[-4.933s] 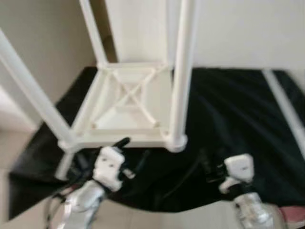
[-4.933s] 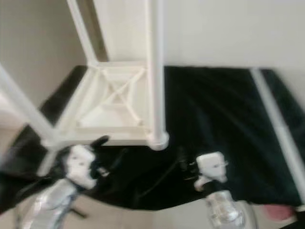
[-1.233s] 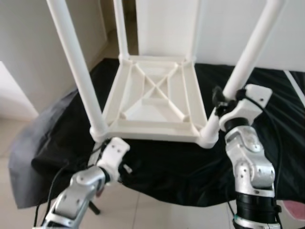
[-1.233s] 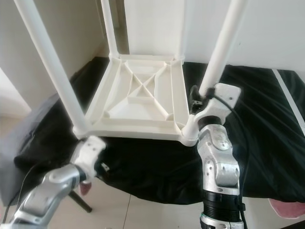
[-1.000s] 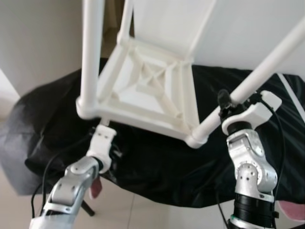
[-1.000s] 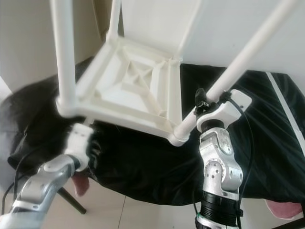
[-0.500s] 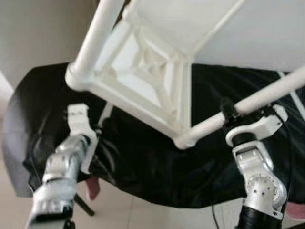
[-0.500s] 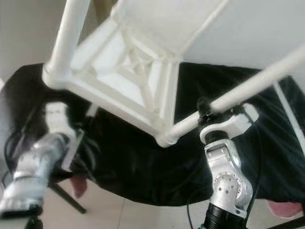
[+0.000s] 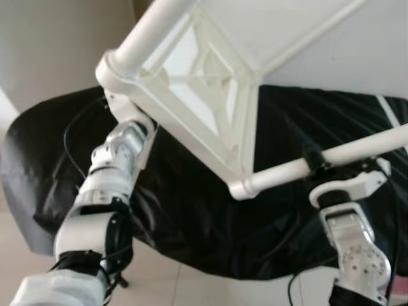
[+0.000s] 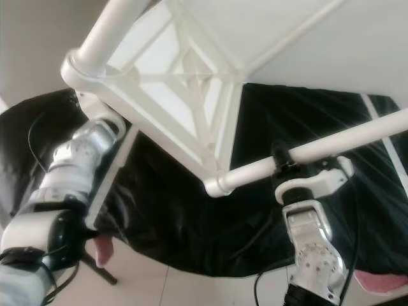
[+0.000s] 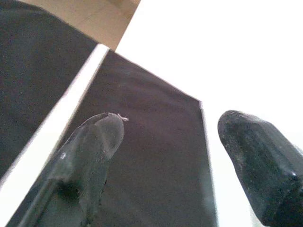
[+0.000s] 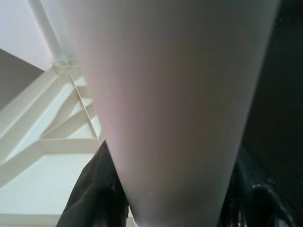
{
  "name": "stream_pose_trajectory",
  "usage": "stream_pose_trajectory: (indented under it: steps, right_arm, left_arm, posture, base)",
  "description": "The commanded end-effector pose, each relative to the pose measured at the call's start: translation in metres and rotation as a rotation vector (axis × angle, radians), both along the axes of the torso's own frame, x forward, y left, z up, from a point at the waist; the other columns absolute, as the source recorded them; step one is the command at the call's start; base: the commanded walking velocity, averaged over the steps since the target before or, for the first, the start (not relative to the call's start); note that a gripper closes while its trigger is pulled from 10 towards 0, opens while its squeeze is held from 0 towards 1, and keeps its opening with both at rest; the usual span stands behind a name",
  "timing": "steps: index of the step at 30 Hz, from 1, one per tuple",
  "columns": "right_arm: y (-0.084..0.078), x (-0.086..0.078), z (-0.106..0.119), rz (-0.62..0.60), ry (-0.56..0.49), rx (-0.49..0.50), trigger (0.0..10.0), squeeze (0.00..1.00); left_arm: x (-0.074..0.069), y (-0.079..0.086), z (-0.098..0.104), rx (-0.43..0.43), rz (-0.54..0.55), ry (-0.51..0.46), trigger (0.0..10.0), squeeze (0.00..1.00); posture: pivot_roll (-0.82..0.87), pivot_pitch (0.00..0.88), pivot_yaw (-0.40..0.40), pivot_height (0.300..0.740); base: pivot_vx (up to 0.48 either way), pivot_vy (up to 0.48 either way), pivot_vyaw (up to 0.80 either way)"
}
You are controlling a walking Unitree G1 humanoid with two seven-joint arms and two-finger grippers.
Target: Building children table
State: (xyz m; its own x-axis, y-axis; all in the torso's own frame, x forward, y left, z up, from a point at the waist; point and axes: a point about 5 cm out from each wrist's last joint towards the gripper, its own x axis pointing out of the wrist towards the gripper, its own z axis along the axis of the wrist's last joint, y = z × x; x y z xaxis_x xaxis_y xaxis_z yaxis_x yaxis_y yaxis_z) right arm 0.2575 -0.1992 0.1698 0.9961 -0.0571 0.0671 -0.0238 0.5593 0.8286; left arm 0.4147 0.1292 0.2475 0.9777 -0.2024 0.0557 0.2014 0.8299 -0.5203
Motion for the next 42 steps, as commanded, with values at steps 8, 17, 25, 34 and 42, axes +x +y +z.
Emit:
stream_pose_trajectory:
  steps: [8,17,25,34,42]
  right_arm:
    - [0.021,-0.011,-0.041,0.095,0.086,0.115,10.0,0.0]
    - [0.002,-0.063,-0.065,-0.033,0.104,0.021,10.0,1.0]
    - [0.001,-0.121,-0.087,-0.05,0.232,-0.042,10.0,1.0]
    - [-0.008,-0.152,-0.076,-0.145,0.141,-0.165,10.0,0.0]
    - [-0.036,-0.107,-0.02,-0.32,-0.061,-0.344,10.0,0.0]
  left_arm:
    - [-0.011,-0.07,0.075,-0.1,-0.406,-0.304,10.0,0.0]
    - [-0.023,-0.113,0.106,-0.097,-0.565,-0.388,10.0,0.0]
    - [-0.027,-0.123,0.119,-0.082,-0.612,-0.42,10.0,0.0]
    - [-0.031,-0.132,0.132,-0.084,-0.655,-0.45,10.0,0.0]
    - [-0.033,-0.137,0.123,-0.07,-0.693,-0.445,10.0,0.0]
  posture:
    - [-0.03,0.059,0.036,0.74]
    - [-0.05,0.099,0.075,0.74]
    - [-0.09,0.121,0.115,0.74]
    - [-0.12,0.131,0.148,0.74]
    - [-0.12,0.114,0.151,0.74]
  base:
    - [0.0,0.0,0.0]
    - [0.0,0.0,0.0]
    - [0.0,0.0,0.0]
    - [0.0,0.0,0.0]
    - [0.0,0.0,0.0]
